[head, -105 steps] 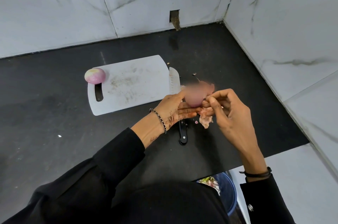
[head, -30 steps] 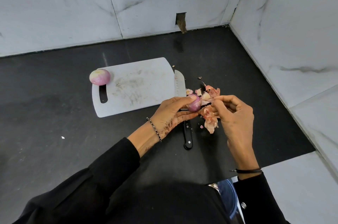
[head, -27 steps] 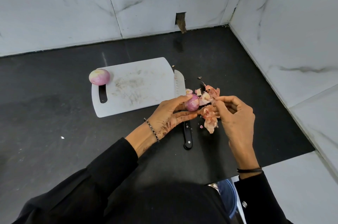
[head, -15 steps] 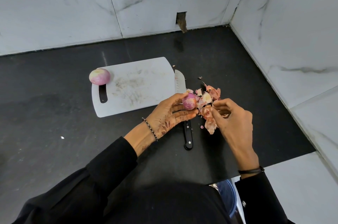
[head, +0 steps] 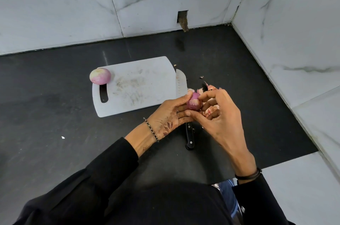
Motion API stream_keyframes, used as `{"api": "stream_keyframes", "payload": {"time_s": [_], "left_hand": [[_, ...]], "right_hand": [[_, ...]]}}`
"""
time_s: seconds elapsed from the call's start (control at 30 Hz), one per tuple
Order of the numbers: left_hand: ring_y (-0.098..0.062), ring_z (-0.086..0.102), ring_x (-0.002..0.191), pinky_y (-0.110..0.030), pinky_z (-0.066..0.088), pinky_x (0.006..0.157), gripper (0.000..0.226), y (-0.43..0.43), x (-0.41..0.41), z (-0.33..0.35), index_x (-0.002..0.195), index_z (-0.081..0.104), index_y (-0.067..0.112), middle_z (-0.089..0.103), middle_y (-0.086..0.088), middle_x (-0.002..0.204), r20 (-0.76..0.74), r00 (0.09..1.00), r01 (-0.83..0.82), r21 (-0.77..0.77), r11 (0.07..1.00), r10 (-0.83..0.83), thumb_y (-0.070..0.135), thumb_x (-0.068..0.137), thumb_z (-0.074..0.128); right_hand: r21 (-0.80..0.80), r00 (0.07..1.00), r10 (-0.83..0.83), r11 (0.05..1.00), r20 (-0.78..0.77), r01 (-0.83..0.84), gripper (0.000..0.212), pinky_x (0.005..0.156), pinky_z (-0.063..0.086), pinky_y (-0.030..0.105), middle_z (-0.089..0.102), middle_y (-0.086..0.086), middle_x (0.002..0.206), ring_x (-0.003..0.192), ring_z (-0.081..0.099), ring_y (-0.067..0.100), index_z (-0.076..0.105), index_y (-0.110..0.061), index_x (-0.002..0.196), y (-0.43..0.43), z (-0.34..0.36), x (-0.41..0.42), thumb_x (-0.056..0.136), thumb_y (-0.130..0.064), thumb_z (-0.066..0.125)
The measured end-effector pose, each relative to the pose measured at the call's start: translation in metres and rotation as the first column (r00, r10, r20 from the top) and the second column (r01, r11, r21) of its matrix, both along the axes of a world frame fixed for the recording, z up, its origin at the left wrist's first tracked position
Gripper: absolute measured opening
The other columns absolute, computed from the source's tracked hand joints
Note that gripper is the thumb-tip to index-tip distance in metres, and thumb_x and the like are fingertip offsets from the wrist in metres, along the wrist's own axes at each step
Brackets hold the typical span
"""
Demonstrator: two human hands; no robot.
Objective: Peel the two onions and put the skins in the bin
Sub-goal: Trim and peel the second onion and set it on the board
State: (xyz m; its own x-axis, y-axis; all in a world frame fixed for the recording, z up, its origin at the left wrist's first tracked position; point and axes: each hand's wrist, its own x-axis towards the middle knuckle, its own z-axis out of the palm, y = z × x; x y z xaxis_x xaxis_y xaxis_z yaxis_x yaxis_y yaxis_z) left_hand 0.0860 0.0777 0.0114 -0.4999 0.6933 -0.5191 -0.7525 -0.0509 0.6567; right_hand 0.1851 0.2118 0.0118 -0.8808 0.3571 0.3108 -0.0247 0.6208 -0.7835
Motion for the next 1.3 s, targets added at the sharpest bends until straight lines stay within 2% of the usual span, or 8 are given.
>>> {"api": "stream_keyframes", "payload": {"time_s": [0.3,0.47,0.63,0.77,0.87,0.97,1.1,1.3], "left_hand": [[-0.033,0.061,0.111,-0.034,0.057,0.088,0.056,0.003,0.003,0.002,0.125,0.058,-0.003,0.065,-0.027,0.119,0.013,0.999,-0.049,-0.027,0.998,0.050,0.032,0.082,0.065],[-0.036,0.062,0.111,-0.035,0.058,0.084,0.062,0.005,0.005,0.001,0.126,0.057,-0.003,0.064,-0.029,0.120,0.011,0.996,-0.086,-0.039,0.996,0.086,0.030,0.076,0.068],[-0.037,0.062,0.116,-0.036,0.058,0.086,0.060,0.005,0.006,-0.003,0.121,0.061,-0.002,0.066,-0.028,0.118,-0.015,0.995,-0.096,-0.079,0.992,0.095,0.031,0.072,0.072],[-0.024,0.073,0.087,-0.036,0.059,0.084,0.061,0.006,0.002,-0.005,0.130,0.055,-0.003,0.072,-0.021,0.102,0.022,0.994,-0.104,-0.079,0.991,0.106,0.028,0.080,0.072],[-0.016,0.070,0.072,-0.035,0.060,0.082,0.051,0.008,0.001,-0.005,0.125,0.059,-0.005,0.072,-0.017,0.091,0.021,0.994,-0.108,-0.108,0.988,0.111,0.027,0.087,0.069],[-0.022,0.068,0.083,-0.032,0.061,0.079,0.044,0.009,0.001,-0.003,0.119,0.063,-0.003,0.067,-0.024,0.102,0.027,0.993,-0.114,-0.117,0.987,0.118,0.025,0.087,0.070],[-0.031,0.065,0.104,-0.034,0.060,0.083,0.044,0.008,0.001,-0.001,0.122,0.062,0.000,0.069,-0.026,0.113,0.029,0.994,-0.097,-0.112,0.989,0.101,0.026,0.087,0.070],[-0.034,0.063,0.113,-0.036,0.057,0.089,0.065,0.009,0.004,0.000,0.136,0.050,0.004,0.066,-0.025,0.120,0.024,0.998,-0.056,-0.036,0.998,0.056,0.031,0.081,0.070]], "right_hand": [[0.002,1.000,-0.019,1.000,-0.019,0.019,0.037,0.062,0.049,0.014,0.055,-0.018,0.095,0.081,0.058,0.011,0.061,-0.023,0.096,-0.001,-0.004,-0.003,0.075,-0.038,0.088],[0.130,1.000,-0.013,0.991,0.013,0.011,0.040,0.062,0.050,0.022,0.052,-0.016,0.094,0.078,0.056,0.009,0.059,-0.024,0.097,0.003,-0.008,-0.002,0.076,-0.046,0.085],[0.086,1.000,0.009,0.996,-0.028,-0.007,0.036,0.061,0.048,0.019,0.053,-0.010,0.092,0.077,0.054,0.011,0.056,-0.021,0.093,0.003,-0.011,-0.003,0.079,-0.036,0.086],[0.097,0.999,0.028,0.995,-0.026,-0.025,0.026,0.064,0.046,0.025,0.054,-0.003,0.087,0.076,0.051,0.011,0.057,-0.015,0.083,-0.002,-0.019,-0.002,0.085,-0.021,0.083],[0.084,1.000,-0.006,0.996,-0.030,0.008,0.026,0.064,0.045,0.020,0.056,-0.003,0.085,0.077,0.052,0.010,0.059,-0.016,0.080,-0.004,-0.020,-0.001,0.084,-0.023,0.083],[0.052,0.998,-0.060,0.997,-0.029,0.062,0.028,0.064,0.045,0.015,0.058,-0.007,0.086,0.078,0.055,0.007,0.059,-0.020,0.087,-0.004,-0.017,0.002,0.083,-0.033,0.084],[0.008,0.996,-0.089,0.996,-0.018,0.089,0.041,0.063,0.053,0.028,0.056,-0.020,0.091,0.078,0.059,0.011,0.056,-0.023,0.099,0.000,-0.013,0.004,0.078,-0.040,0.087],[-0.014,0.998,-0.054,0.998,-0.037,0.054,0.053,0.064,0.053,0.024,0.058,-0.008,0.105,0.082,0.059,0.014,0.055,-0.022,0.108,0.006,-0.009,0.005,0.074,-0.048,0.085]]}}
